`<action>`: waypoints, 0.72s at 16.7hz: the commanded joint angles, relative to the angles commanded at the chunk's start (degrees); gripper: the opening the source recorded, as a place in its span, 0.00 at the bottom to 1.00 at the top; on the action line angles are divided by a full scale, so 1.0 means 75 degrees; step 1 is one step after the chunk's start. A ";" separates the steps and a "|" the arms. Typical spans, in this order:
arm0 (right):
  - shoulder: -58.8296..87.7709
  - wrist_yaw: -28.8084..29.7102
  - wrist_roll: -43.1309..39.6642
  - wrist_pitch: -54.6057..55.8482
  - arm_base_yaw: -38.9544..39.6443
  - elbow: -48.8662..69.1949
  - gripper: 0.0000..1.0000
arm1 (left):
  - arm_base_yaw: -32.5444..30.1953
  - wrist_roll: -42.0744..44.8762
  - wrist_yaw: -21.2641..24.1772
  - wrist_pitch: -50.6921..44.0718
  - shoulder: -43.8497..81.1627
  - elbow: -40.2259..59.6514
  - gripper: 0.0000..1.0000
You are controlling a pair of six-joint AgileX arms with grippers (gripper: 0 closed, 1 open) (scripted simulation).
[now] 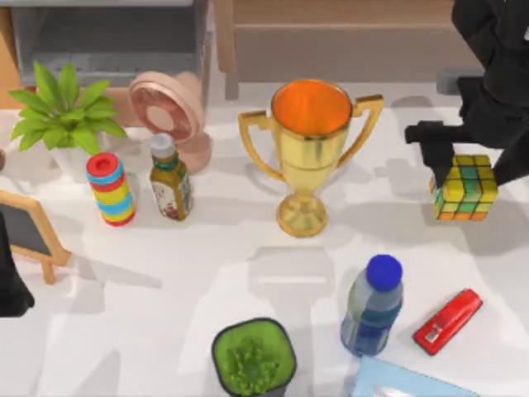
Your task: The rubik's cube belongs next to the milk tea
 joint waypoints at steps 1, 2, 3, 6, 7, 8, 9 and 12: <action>0.0000 0.0000 0.0000 0.0000 0.0000 0.0000 0.00 | 0.0000 0.0000 0.0000 0.0000 0.0000 0.0000 1.00; 0.0000 0.0000 0.0000 0.0000 0.0000 0.0000 0.00 | 0.0000 0.0000 0.0000 0.0000 0.0000 0.0000 1.00; 0.0000 0.0000 0.0000 0.0000 0.0000 0.0000 0.00 | 0.0000 0.0000 0.0000 0.0000 0.0000 0.0000 1.00; -0.0019 -0.0023 0.0004 0.0021 -0.0030 -0.0009 0.00 | 0.0000 0.0000 0.0000 0.0000 0.0000 0.0000 1.00; -0.0020 -0.0023 0.0004 0.0032 -0.0021 -0.0013 0.00 | 0.0000 0.0000 0.0000 0.0000 0.0000 0.0000 1.00; -0.0021 -0.0024 0.0004 0.0048 -0.0010 -0.0019 0.00 | 0.0000 0.0000 0.0000 0.0000 0.0000 0.0000 1.00; -0.0025 -0.0023 0.0004 0.0068 0.0001 -0.0025 0.00 | 0.0000 0.0000 0.0000 0.0000 0.0000 0.0000 1.00; -0.0048 -0.0020 0.0004 0.0150 0.0026 -0.0037 0.00 | 0.0000 0.0000 0.0000 0.0000 0.0000 0.0000 1.00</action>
